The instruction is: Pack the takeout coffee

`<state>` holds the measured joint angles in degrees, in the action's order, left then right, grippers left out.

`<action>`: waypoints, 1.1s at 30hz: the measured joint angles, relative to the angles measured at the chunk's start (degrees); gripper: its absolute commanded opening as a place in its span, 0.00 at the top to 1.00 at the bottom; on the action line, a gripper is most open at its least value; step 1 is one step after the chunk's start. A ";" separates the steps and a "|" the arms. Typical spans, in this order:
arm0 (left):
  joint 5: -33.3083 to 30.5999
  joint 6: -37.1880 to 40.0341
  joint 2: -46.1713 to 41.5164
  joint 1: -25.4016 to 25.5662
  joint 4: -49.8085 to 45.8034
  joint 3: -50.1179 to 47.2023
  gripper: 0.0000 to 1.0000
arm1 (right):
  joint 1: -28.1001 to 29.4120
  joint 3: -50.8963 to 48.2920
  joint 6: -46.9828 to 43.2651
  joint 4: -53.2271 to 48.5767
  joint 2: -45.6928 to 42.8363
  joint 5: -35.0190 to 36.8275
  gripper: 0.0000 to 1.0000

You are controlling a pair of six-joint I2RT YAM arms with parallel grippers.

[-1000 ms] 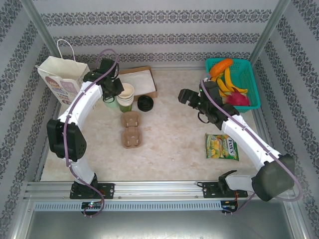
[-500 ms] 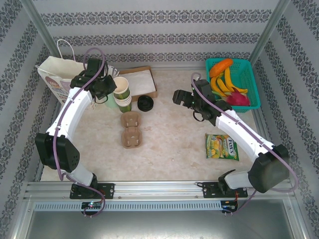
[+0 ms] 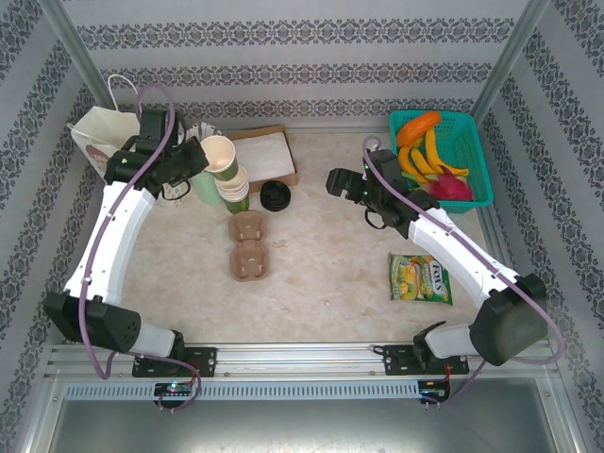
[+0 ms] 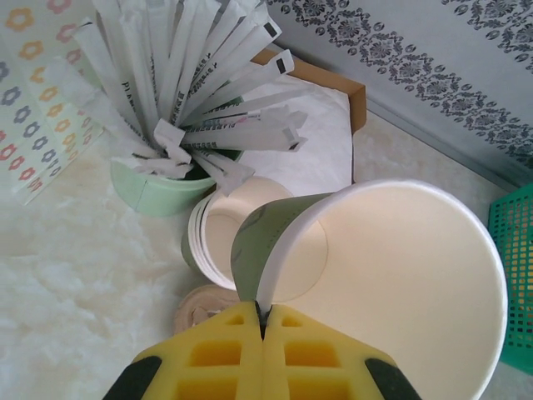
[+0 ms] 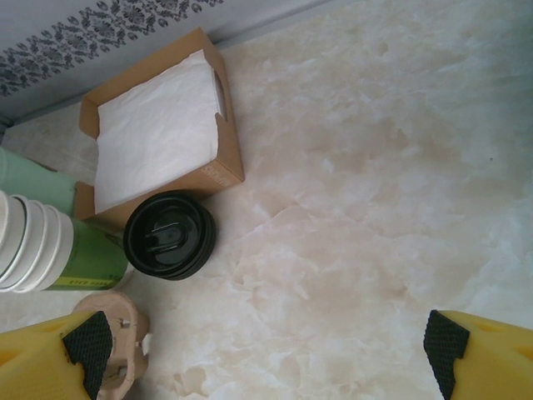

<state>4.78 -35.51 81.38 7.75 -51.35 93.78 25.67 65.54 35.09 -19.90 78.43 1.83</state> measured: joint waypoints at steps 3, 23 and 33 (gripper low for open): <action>1.75 0.50 -1.60 0.07 -1.70 0.00 1.00 | -0.74 0.07 -0.66 -0.07 0.00 -2.78 0.02; 5.95 1.79 -0.24 19.71 3.21 -16.37 1.00 | -8.94 -5.09 -7.93 -1.55 -8.13 -10.32 0.02; 3.02 2.10 7.61 25.90 11.02 -23.02 1.00 | -9.40 -6.82 -5.38 -1.33 -8.44 -10.91 0.02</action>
<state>7.79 -33.41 88.99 33.65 -40.34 70.76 16.27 58.72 29.71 -21.23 70.00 -9.08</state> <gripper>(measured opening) 0.064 0.980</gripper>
